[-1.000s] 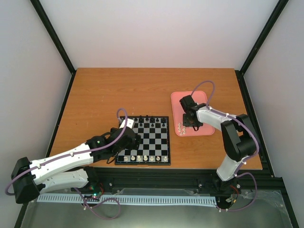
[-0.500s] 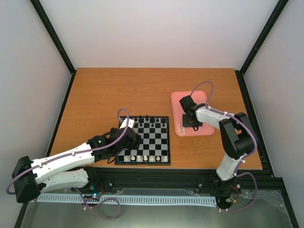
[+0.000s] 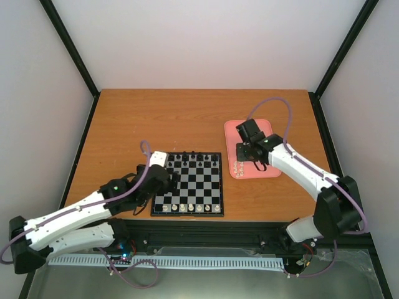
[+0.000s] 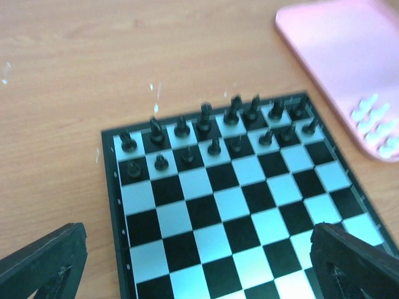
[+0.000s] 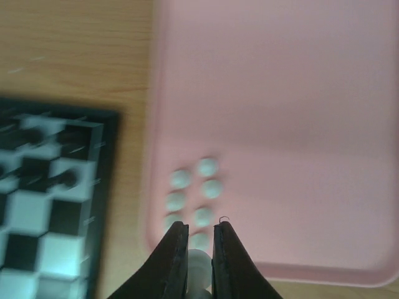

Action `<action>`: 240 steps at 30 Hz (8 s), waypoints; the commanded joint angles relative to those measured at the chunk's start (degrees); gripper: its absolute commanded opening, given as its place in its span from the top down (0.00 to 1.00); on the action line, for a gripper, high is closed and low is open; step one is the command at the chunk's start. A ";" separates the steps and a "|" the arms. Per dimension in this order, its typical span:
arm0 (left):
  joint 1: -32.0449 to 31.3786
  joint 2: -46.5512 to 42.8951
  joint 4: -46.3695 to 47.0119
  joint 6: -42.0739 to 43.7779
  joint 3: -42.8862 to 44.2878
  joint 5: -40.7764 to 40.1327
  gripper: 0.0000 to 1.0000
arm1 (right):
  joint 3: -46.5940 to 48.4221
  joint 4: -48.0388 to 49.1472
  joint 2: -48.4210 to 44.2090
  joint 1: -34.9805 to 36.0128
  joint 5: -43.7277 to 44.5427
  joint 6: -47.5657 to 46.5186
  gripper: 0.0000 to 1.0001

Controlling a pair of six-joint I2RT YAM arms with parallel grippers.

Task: Set up the chess pieces on the board
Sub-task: Pick up the chess piece from the storage box, then place the chess piece on the chessboard, then pick up the chess piece from the storage box.

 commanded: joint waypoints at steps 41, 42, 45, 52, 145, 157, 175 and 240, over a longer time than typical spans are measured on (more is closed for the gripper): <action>0.30 -24.97 -14.40 3.81 26.26 -11.67 0.00 | 46.81 -9.47 43.95 43.92 -14.22 -1.83 0.97; 0.32 -25.20 -14.48 3.83 26.26 -11.75 0.00 | 46.86 -9.50 44.19 44.27 -14.35 -1.85 0.97; 0.30 -25.52 -14.28 3.85 25.98 -11.78 0.00 | 47.09 -9.80 45.01 45.18 -15.09 -1.61 0.97; 0.37 -25.60 -14.33 3.65 25.46 -11.56 0.00 | 45.87 -9.97 45.32 47.31 -13.95 -0.71 0.97; 0.31 -16.67 -11.32 -2.65 13.11 -11.38 0.00 | 8.73 -1.96 1.63 20.58 14.75 3.07 0.09; 0.30 -10.55 -4.24 -5.42 5.49 -14.02 0.00 | -2.70 1.22 3.38 6.78 8.65 3.42 0.54; 0.30 -5.11 -3.67 -6.07 3.68 -17.88 0.00 | -7.57 6.37 5.55 3.25 -0.27 -0.52 0.61; 0.30 -6.09 -7.73 -9.35 4.59 -22.29 0.00 | 0.03 -2.71 -3.64 9.39 -8.07 -3.86 0.89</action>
